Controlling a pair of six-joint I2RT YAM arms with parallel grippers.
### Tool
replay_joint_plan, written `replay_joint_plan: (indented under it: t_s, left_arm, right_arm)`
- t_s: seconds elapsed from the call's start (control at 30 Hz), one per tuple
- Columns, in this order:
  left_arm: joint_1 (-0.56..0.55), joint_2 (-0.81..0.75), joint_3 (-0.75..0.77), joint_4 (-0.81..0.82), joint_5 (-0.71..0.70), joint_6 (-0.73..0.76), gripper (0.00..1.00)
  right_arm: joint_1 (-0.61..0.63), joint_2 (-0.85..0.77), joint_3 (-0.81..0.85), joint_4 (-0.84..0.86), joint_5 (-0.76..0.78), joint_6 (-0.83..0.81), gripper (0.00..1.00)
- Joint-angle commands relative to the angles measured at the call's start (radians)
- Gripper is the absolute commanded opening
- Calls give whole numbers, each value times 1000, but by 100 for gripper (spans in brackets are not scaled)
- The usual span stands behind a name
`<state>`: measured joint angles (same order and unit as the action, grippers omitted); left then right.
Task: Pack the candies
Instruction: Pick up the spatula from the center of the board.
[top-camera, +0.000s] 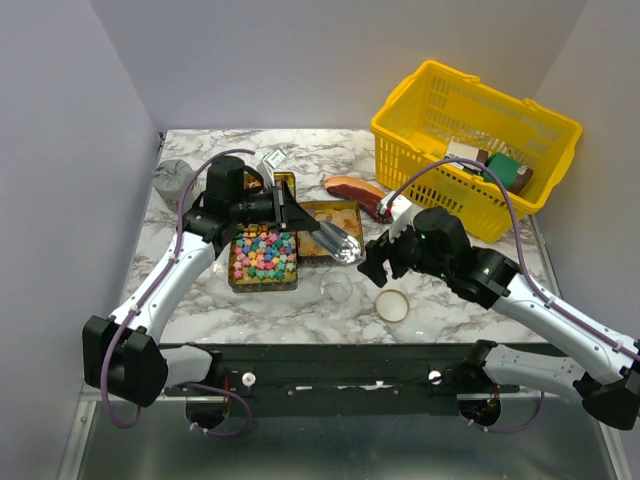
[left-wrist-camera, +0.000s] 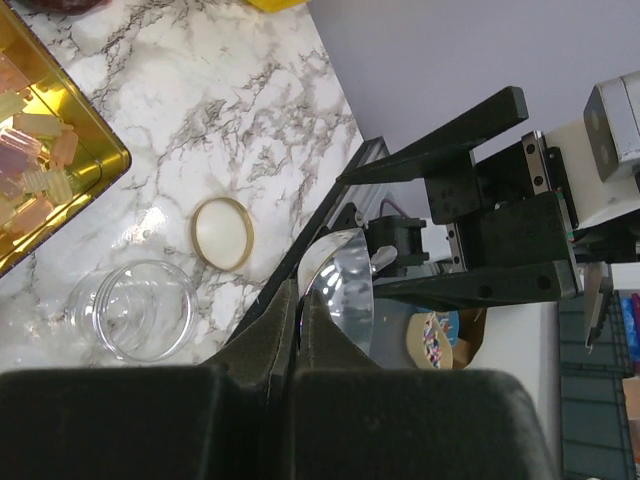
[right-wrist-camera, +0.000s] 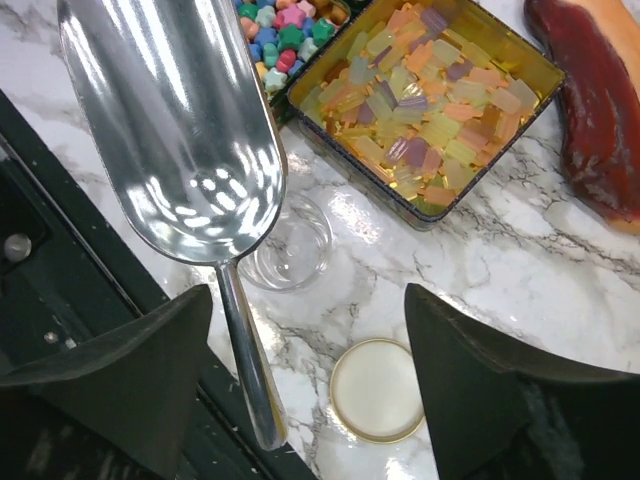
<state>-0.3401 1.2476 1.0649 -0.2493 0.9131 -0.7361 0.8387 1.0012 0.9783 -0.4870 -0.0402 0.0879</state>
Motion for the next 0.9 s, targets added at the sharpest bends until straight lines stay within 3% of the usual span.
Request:
replay_joint_plan:
  t_s: [0.0,0.07,0.33,0.47,0.67,0.73,0.77,0.87]
  left_arm:
    - [4,6,-31,51,-19,-108,0]
    - [4,10,-34,50,-22,-123,0]
    - [4,7,-95,128,1,-197,0]
    - [4,10,-100,133,-2,-201,0]
    - [4,12,-115,188,1,-243,0]
    - [4,12,-124,199,7,-253,0]
    - [4,12,-126,200,6,-250,0]
    - [4,15,-129,194,4,-237,0]
  right_arm:
    - [5,13,8,31,-1,-28,79]
    - [5,13,8,33,-3,-31,72]
    - [5,17,3,51,-9,-71,65]
    - [5,40,11,51,-52,-77,51]
    - [5,57,7,50,-101,-77,48]
    - [5,60,8,48,-102,-73,41]
    - [5,62,14,48,-98,-73,28]
    - [5,62,26,45,-83,-63,13]
